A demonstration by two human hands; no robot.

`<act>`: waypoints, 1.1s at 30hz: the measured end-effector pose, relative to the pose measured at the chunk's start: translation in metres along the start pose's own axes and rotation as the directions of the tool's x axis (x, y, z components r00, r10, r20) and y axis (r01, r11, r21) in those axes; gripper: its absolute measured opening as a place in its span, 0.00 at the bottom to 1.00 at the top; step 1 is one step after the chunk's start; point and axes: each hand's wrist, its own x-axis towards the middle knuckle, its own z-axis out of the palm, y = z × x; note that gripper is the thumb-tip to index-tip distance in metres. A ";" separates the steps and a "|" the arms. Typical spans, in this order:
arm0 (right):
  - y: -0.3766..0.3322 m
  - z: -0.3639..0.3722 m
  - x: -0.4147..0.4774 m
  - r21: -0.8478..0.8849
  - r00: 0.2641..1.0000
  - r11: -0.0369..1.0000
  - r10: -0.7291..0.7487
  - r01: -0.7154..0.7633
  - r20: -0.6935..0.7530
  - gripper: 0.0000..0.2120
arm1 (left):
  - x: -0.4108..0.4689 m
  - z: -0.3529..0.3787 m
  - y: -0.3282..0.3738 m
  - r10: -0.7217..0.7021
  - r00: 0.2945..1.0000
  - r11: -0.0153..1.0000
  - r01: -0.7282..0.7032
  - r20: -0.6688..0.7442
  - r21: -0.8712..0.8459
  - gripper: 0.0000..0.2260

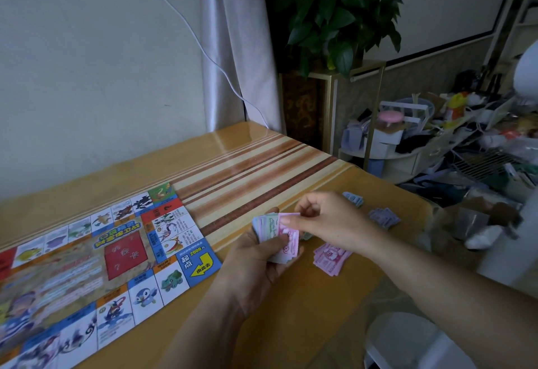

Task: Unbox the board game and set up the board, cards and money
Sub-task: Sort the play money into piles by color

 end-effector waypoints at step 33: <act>0.007 -0.005 -0.013 -0.056 0.997 0.995 0.078 -0.077 0.009 0.08 | 0.001 0.012 -0.012 0.051 0.996 0.978 -0.033 -0.080 0.205 0.13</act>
